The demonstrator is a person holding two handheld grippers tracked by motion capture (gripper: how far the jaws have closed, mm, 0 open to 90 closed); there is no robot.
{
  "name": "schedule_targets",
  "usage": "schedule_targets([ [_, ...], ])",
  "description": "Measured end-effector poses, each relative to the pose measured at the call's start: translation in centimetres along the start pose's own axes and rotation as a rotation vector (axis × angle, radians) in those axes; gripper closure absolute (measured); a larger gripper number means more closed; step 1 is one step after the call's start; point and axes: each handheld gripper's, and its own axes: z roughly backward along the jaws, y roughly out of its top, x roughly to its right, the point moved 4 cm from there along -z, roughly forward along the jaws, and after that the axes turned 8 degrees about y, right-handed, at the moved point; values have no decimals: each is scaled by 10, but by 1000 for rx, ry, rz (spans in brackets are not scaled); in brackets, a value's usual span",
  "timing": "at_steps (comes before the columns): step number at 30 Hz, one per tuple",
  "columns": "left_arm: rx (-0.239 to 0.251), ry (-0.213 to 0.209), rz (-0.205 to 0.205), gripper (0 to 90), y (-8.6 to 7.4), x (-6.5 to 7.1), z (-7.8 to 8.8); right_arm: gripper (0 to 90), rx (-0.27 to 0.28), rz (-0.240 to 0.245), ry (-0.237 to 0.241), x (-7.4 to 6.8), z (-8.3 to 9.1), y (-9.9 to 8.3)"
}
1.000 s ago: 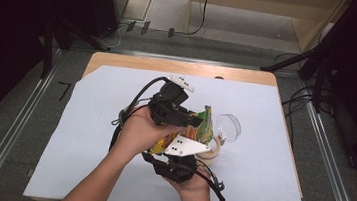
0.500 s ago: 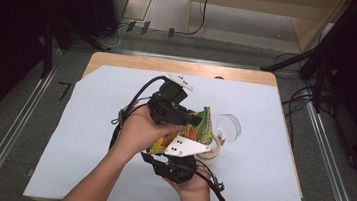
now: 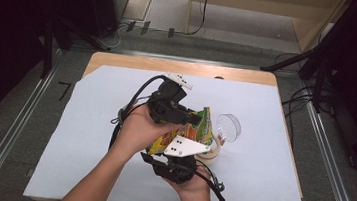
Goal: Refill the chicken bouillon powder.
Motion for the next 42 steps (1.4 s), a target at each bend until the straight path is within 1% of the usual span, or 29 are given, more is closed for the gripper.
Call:
schedule_targets([
  [4, 3, 3, -7, 807, 0, 2, 0, 724, 1, 2, -3, 1, 0, 0],
  [42, -7, 1, 3, 807, 0, -1, -1, 724, 1, -7, 2, 1, -2, 0],
])
